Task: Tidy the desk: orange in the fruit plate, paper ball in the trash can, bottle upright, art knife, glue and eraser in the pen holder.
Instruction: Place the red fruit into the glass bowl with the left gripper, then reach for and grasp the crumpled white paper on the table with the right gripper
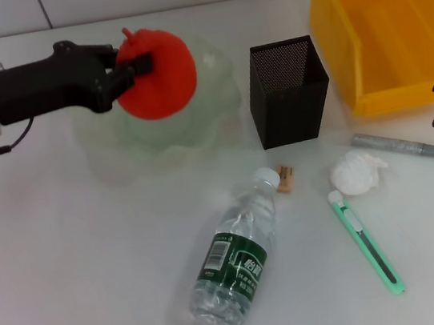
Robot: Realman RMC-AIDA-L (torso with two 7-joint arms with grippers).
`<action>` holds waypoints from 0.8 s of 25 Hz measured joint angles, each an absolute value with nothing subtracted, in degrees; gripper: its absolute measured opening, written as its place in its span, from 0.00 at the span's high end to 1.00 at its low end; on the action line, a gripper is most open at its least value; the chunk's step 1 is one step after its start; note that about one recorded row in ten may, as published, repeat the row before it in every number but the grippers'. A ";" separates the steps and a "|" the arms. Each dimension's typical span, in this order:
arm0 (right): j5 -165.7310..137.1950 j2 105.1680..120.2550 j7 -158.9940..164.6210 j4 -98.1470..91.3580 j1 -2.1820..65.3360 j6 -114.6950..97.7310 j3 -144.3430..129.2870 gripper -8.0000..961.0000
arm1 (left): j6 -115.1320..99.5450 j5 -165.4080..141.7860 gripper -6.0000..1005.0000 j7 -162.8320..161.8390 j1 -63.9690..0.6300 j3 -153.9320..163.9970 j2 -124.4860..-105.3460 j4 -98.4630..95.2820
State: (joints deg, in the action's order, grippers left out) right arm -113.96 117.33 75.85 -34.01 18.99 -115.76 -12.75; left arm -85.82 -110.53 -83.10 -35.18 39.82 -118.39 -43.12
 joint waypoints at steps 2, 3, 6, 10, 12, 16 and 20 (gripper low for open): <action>-113.94 117.39 75.84 -33.89 18.66 -115.78 -12.74 0.24 | -81.72 -110.64 0.87 -83.10 -36.11 41.28 -118.36 -41.51; -113.93 117.42 75.84 -33.60 18.52 -115.75 -12.75 0.24 | -79.72 -110.90 0.88 -83.20 -36.69 42.36 -118.36 -40.18; -113.91 117.43 75.83 -32.55 18.39 -115.43 -12.75 0.25 | -74.96 -111.59 0.86 -83.64 -37.83 44.19 -118.45 -37.52; -113.90 117.51 75.82 -31.91 18.44 -115.37 -12.78 0.25 | -72.82 -110.92 0.75 -83.43 -37.77 44.83 -118.74 -35.52; -113.90 117.51 75.81 -31.82 18.62 -115.34 -12.84 0.25 | -72.70 -110.07 0.71 -83.42 -37.42 44.68 -118.73 -35.16; -113.90 117.51 75.81 -31.67 18.90 -115.07 -12.77 0.26 | -72.58 -105.91 0.62 -83.30 -35.51 44.65 -118.65 -35.05; -113.90 117.47 76.01 -31.65 19.24 -114.95 -12.95 0.26 | -72.66 -102.09 0.53 -82.51 -33.80 44.73 -118.57 -35.03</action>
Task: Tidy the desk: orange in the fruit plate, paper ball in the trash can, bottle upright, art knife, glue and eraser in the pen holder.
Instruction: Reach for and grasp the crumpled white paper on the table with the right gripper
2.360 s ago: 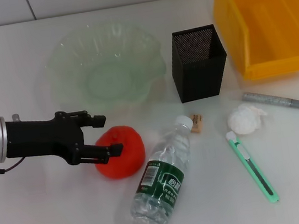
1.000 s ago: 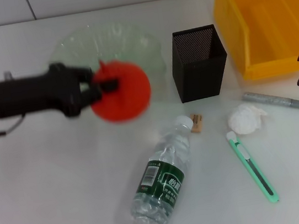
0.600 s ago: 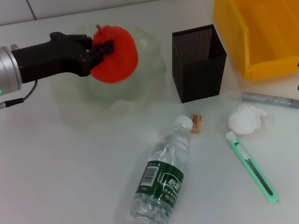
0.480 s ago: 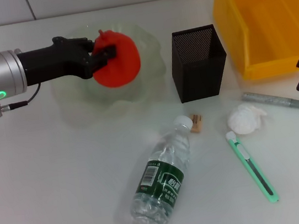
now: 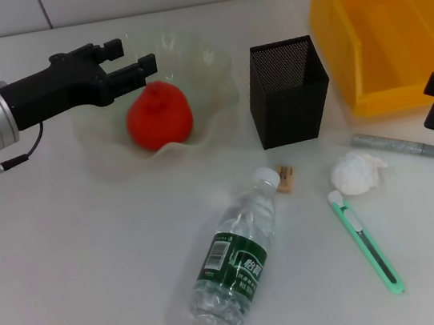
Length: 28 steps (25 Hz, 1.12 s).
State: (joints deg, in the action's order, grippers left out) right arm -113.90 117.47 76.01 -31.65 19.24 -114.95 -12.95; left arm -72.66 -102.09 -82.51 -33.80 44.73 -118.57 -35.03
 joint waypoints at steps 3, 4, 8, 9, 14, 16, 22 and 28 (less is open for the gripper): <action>-113.90 117.10 77.62 -32.38 19.51 -115.38 -13.01 0.27 | -77.46 -100.44 0.44 -82.38 -32.47 44.72 -118.01 -35.22; -113.95 116.82 79.48 -33.36 19.64 -115.61 -13.08 0.27 | -77.46 -100.44 0.41 -82.38 -32.47 44.72 -118.01 -35.22; -116.15 115.21 89.25 -38.15 20.78 -116.79 -13.48 0.27 | -92.48 -103.75 0.25 -79.48 -31.31 45.47 -115.95 -35.51; -116.80 114.90 90.85 -39.42 21.03 -117.50 -13.70 0.27 | -96.78 -106.56 0.20 -78.33 -30.86 45.68 -115.65 -35.56; -122.20 114.36 103.09 -54.47 22.54 -120.16 -21.62 0.28 | -100.31 -113.29 0.15 -78.04 -29.09 45.68 -115.48 -35.08; -125.42 114.54 109.19 -63.09 23.48 -119.99 -26.85 0.28 | -100.22 -114.24 0.15 -78.19 -28.44 45.57 -115.60 -35.03; -137.56 115.38 123.51 -79.03 28.44 -118.19 -39.30 0.29 | -99.40 -115.12 0.15 -78.22 -27.95 45.67 -116.28 -34.99; -148.52 118.95 129.17 -81.07 32.12 -110.17 -50.64 0.29 | -97.18 -117.43 0.15 -78.22 -27.97 45.72 -117.80 -34.92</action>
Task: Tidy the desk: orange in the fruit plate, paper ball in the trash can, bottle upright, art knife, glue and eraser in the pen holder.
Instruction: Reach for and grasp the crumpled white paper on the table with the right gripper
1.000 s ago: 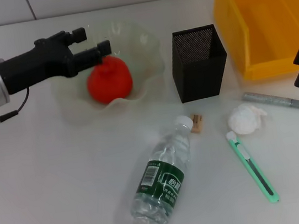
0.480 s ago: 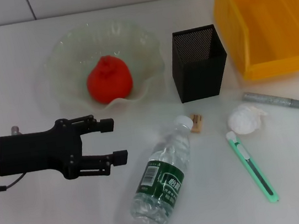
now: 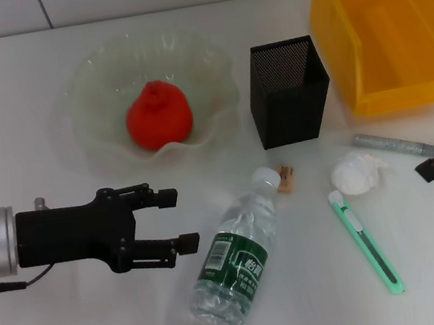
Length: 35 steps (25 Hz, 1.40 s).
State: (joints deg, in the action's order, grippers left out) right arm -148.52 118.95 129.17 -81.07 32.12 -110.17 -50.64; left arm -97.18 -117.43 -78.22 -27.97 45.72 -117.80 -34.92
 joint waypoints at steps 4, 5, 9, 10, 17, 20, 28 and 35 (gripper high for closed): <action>-148.53 119.44 130.92 -77.97 31.93 -102.94 -57.31 0.30 | -96.46 -117.77 0.15 -78.20 -27.98 45.79 -118.10 -34.66; -148.07 119.43 131.29 -76.90 31.93 -101.26 -58.57 0.30 | -96.22 -117.87 0.15 -78.12 -28.25 45.88 -118.16 -33.76; -146.06 119.43 131.46 -73.10 32.44 -96.50 -61.33 0.30 | -96.22 -117.87 0.16 -78.15 -28.39 45.88 -118.17 -33.53; -145.32 119.40 131.46 -72.20 32.63 -95.46 -61.91 0.30 | -96.21 -117.87 0.16 -78.17 -28.48 45.88 -118.18 -33.49; -143.13 119.30 131.31 -67.53 33.72 -89.52 -65.69 0.31 | -96.06 -117.87 0.16 -78.17 -28.63 45.88 -118.29 -33.48; -143.12 119.25 131.30 -65.71 34.34 -88.39 -66.90 0.32 | -95.88 -117.62 0.16 -78.10 -28.65 45.88 -118.30 -33.48; -143.34 119.32 131.66 -63.63 34.80 -85.37 -71.20 0.32 | -94.49 -117.60 0.16 -78.01 -28.62 45.88 -118.30 -33.49; -143.17 119.38 131.41 -64.33 34.38 -85.30 -71.57 0.36 | -94.33 -117.46 0.17 -77.86 -28.30 45.70 -118.30 -33.49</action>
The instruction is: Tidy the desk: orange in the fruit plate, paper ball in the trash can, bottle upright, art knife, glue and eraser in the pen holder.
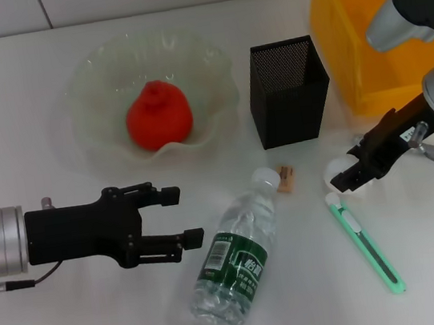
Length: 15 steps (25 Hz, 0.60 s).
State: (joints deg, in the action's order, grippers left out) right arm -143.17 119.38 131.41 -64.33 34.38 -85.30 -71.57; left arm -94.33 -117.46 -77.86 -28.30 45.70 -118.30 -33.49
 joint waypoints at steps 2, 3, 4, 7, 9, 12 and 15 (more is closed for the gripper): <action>-143.11 119.41 131.40 -64.85 34.09 -85.48 -71.58 0.39 | -94.21 -117.44 0.17 -77.75 -28.21 45.67 -118.30 -33.49; -142.69 119.43 131.40 -66.50 33.34 -86.20 -71.50 0.41 | -93.96 -117.43 0.17 -77.66 -28.13 45.63 -118.30 -33.49; -142.69 119.43 131.40 -66.50 33.34 -86.20 -71.50 0.42 | -93.87 -117.42 0.17 -77.65 -28.12 45.62 -118.30 -33.49; -140.00 119.28 131.37 -72.27 30.83 -89.16 -70.38 0.44 | -93.67 -117.41 0.17 -77.65 -28.04 45.53 -118.29 -33.49; -137.13 119.17 130.67 -78.02 28.32 -91.83 -67.21 0.45 | -93.66 -117.41 0.17 -77.67 -28.03 45.52 -118.29 -33.49; -131.53 119.28 127.93 -84.95 24.90 -94.93 -58.55 0.45 | -93.67 -117.40 0.17 -77.68 -28.05 45.59 -118.30 -33.49; -123.69 119.30 123.44 -86.44 22.37 -94.70 -48.23 0.46 | -93.67 -117.47 0.17 -77.68 -28.14 45.62 -118.30 -33.49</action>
State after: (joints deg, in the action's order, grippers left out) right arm -123.69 119.30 123.44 -86.44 22.37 -94.70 -48.23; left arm -93.67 -117.47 -77.68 -28.14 45.62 -118.30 -33.49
